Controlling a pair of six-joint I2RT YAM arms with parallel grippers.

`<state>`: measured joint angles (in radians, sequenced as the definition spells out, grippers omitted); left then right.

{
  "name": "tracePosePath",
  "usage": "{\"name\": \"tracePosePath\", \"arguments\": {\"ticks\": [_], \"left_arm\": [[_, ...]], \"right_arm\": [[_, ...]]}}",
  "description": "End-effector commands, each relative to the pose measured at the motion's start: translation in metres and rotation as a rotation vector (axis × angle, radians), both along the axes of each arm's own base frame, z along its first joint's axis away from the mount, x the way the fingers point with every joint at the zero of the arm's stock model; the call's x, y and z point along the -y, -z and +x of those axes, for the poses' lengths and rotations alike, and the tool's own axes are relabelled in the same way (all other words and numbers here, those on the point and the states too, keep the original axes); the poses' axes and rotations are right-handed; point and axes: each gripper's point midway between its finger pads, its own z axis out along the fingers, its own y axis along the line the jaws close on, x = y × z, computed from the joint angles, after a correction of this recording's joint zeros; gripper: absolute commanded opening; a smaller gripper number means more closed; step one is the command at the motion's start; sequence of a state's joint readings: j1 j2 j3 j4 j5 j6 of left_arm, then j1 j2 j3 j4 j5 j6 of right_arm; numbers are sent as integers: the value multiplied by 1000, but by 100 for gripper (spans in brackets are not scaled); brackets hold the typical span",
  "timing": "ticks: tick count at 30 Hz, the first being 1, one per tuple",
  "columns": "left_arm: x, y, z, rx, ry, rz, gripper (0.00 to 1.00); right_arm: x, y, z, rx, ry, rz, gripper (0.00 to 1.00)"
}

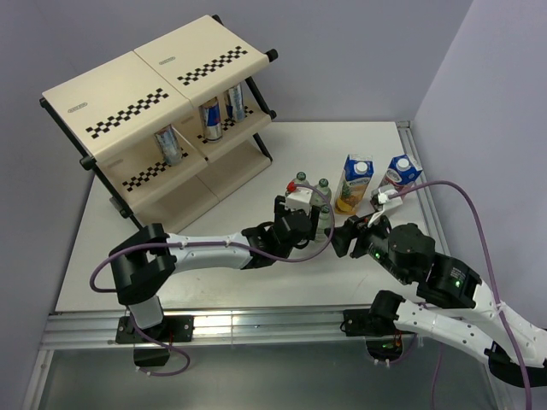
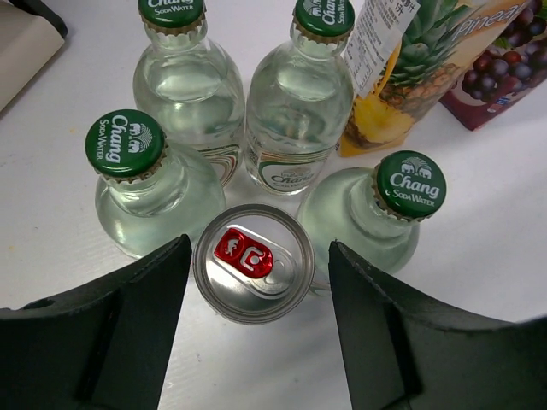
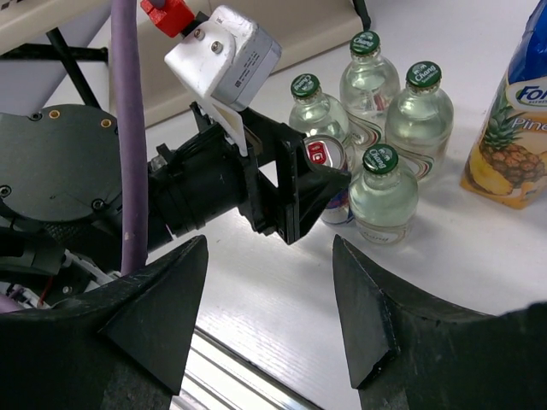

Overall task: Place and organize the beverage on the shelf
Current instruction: Pick up the drink from the center of the board.

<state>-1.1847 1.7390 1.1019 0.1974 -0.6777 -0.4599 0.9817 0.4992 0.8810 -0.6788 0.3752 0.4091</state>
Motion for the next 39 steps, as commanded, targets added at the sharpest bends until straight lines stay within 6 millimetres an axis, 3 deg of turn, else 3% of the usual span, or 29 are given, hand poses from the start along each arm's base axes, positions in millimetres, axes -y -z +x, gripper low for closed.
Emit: {"name": "tracePosePath", "arguments": {"ticks": [1, 7, 10, 11, 12, 15, 21, 22, 24, 25, 30, 31, 33, 34, 35, 39], "left_arm": [[7, -13, 6, 34, -24, -17, 71], [11, -3, 7, 18, -22, -1, 76], [11, -2, 5, 17, -16, -7, 72], [9, -3, 5, 16, -21, -6, 68], [8, -4, 4, 18, -23, -4, 52], [4, -23, -6, 54, -40, -1, 24], [-19, -66, -29, 77, -91, -14, 9], [-24, -82, -30, 77, -101, -55, 7], [-43, -83, -33, 56, -135, -21, 2], [-51, -96, -35, 57, -143, -36, 0], [-93, -114, -43, 20, -189, 12, 0], [-98, -127, -45, 13, -181, -13, 0], [-112, -127, -47, -30, -171, 8, 0], [-118, -139, -48, -41, -159, -18, 0], [-121, -143, -49, -54, -140, -25, 0], [-149, -169, -54, -119, -83, -66, 1]], "right_arm": [[0, 0, -2, 12, -18, -4, 68], [-1, 2, -2, 11, -25, -10, 68], [0, 2, -2, 16, -24, -7, 68], [0, 2, -2, 17, -24, -6, 68], [0, 2, -2, 20, -23, -5, 68], [0, 3, -1, 25, -20, -5, 68], [-7, 9, 6, 32, -16, -16, 68], [-8, 11, 7, 32, -13, -21, 68], [-12, 12, 10, 39, -13, -17, 68], [-15, 15, 11, 37, -19, -21, 68], [-39, 5, 10, 92, -110, 52, 68], [-49, 8, 5, 95, -169, 61, 68], [-65, -4, 3, 154, -243, 107, 68], [-73, 0, 1, 163, -280, 111, 68], [-87, -13, -6, 212, -363, 150, 68], [-126, -15, -9, 269, -528, 132, 68]]}}
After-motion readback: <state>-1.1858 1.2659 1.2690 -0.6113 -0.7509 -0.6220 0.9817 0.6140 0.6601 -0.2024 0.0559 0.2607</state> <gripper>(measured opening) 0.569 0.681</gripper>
